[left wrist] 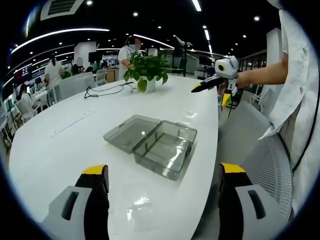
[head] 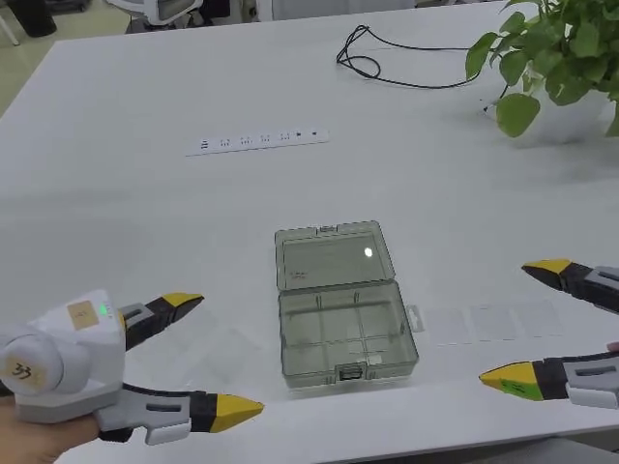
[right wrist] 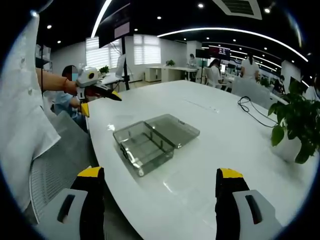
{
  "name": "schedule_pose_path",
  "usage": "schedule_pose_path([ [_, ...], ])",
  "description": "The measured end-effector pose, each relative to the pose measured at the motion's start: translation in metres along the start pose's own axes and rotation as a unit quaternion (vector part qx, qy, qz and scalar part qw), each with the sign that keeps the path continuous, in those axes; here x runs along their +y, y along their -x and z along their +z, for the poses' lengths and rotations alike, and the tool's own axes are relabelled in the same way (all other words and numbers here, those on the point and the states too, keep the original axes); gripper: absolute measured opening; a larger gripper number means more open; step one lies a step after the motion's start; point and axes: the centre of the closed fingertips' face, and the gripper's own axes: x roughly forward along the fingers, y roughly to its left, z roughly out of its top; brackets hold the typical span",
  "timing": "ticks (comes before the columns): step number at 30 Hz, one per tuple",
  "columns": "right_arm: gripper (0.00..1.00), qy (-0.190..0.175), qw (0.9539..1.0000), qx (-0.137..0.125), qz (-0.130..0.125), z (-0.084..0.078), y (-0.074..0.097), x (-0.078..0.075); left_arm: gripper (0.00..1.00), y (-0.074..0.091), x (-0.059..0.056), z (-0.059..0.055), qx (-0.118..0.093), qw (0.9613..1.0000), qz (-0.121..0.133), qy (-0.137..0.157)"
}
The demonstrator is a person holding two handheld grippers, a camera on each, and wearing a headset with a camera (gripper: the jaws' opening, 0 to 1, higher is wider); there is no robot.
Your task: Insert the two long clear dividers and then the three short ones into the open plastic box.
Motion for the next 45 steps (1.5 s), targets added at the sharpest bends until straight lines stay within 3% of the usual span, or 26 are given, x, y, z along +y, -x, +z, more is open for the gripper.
schedule_pose_path([
  [28,0.92,-0.004,1.0000,0.000,0.002,-0.001,-0.001,0.001,0.91,0.000,0.004,-0.002,0.003,0.9999,0.007,0.009],
  [36,0.91,-0.005,1.0000,-0.001,0.002,-0.001,-0.002,0.000,0.90,0.007,0.017,-0.002,0.005,0.9995,0.024,0.018],
  [45,0.91,-0.006,1.0000,-0.001,0.003,0.000,-0.003,0.000,0.87,0.022,0.044,-0.011,0.020,0.9974,0.060,0.032],
])
